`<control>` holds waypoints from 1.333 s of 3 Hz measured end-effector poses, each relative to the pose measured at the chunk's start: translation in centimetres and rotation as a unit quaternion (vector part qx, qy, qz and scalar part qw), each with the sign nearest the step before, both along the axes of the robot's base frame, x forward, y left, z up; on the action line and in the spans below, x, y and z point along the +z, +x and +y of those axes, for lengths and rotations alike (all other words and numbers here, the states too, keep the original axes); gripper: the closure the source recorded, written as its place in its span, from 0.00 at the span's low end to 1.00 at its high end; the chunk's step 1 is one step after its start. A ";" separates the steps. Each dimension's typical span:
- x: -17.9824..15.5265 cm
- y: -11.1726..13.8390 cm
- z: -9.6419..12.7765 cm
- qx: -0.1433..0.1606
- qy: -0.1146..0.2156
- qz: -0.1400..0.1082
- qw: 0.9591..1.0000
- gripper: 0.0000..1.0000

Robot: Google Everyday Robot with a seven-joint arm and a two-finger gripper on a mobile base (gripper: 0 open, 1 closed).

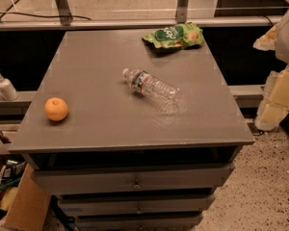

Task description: Place water bottle upright

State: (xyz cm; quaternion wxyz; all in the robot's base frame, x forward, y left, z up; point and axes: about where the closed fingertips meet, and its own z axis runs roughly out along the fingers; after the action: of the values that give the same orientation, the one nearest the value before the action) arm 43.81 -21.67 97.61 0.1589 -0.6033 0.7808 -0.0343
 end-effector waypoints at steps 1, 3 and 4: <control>0.0 0.0 0.0 0.000 0.000 0.000 1.000 0.00; 0.7 2.1 3.7 0.003 0.044 -0.004 0.999 0.00; -0.2 4.1 6.7 -0.019 0.066 0.011 0.998 0.00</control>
Offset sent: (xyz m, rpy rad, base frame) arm 0.0126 0.0228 0.0032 0.0801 0.0002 0.0191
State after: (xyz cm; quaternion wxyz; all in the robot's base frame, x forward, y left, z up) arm 47.94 -14.95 97.41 0.1891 -0.5770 0.7943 0.0210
